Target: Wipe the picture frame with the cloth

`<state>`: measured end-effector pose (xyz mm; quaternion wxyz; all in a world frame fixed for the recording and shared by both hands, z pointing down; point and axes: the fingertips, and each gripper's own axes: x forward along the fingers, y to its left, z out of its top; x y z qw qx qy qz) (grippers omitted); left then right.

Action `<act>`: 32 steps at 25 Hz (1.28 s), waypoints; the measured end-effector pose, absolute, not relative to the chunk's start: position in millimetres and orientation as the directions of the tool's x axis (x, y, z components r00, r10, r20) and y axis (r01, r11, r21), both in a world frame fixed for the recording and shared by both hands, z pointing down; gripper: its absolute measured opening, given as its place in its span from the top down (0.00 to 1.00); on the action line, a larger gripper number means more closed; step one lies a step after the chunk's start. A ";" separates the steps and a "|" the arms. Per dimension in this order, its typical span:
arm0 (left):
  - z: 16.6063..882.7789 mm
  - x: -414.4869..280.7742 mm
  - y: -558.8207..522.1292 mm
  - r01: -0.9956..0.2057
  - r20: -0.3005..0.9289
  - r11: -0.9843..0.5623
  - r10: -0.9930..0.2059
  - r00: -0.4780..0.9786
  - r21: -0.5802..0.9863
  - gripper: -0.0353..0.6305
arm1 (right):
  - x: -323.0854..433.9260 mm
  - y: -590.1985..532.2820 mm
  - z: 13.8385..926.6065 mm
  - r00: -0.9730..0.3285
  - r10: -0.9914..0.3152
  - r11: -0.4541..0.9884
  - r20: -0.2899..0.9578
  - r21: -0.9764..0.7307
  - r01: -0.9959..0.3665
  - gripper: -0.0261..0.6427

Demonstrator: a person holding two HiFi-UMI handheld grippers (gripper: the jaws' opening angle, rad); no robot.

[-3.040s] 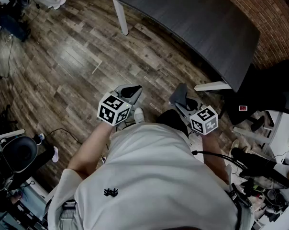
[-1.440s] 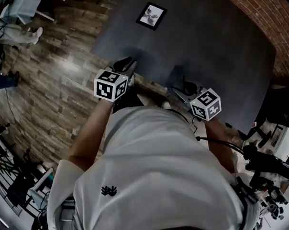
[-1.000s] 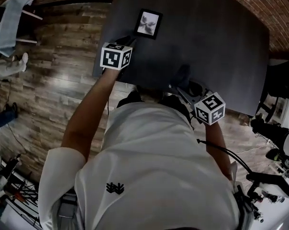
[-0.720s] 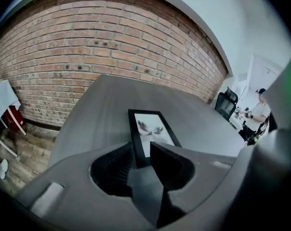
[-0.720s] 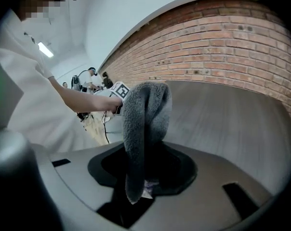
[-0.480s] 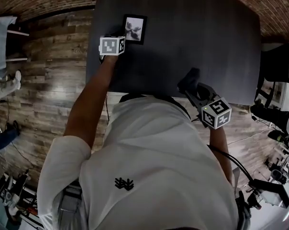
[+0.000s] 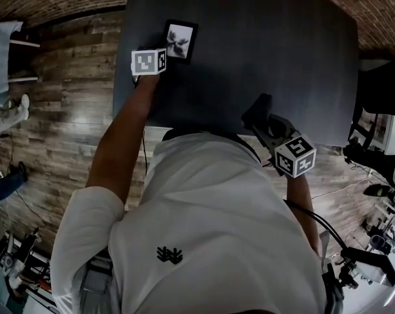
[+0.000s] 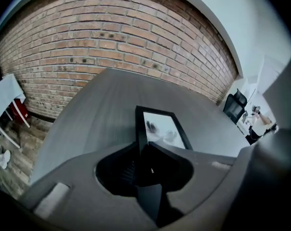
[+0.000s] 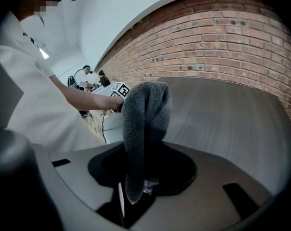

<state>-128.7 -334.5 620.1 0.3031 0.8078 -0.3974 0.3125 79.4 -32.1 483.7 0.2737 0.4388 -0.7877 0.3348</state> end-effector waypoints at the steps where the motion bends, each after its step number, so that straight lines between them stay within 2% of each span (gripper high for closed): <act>1: 618.5 -129.0 -329.3 -0.835 0.748 -0.494 -0.454 0.484 0.241 0.83 | 81.2 -30.5 482.7 -0.470 -0.505 0.397 0.724 -0.289 -0.871 0.74; 7: 585.5 -115.7 -288.2 -0.819 0.713 -0.477 -0.449 0.539 0.319 0.84 | 97.3 -40.0 470.1 -0.517 -0.519 0.434 0.681 -0.311 -0.845 0.74; 13: 527.6 -85.6 -242.9 -0.780 0.643 -0.529 -0.477 0.600 0.335 0.84 | 93.6 -72.6 440.5 -0.641 -0.522 0.569 0.562 -0.330 -0.753 0.74; 18: 493.8 -66.2 -211.0 -0.772 0.616 -0.539 -0.494 0.614 0.337 0.84 | 67.2 -91.2 411.7 -0.794 -0.436 0.694 0.424 -0.403 -0.596 0.74; 23: 476.4 -43.9 -185.8 -0.770 0.600 -0.528 -0.502 0.623 0.358 0.83 | 49.3 -97.9 408.7 -0.884 -0.342 0.741 0.320 -0.487 -0.463 0.74; 27: 461.4 -35.6 -166.0 -0.755 0.583 -0.545 -0.498 0.642 0.365 0.84 | 55.0 -109.0 418.6 -0.872 -0.356 0.737 0.335 -0.473 -0.482 0.74; 32: 449.2 -21.4 -156.0 -0.739 0.569 -0.566 -0.492 0.659 0.366 0.84 | 95.8 -144.3 412.7 -0.824 -0.452 0.713 0.343 -0.416 -0.564 0.74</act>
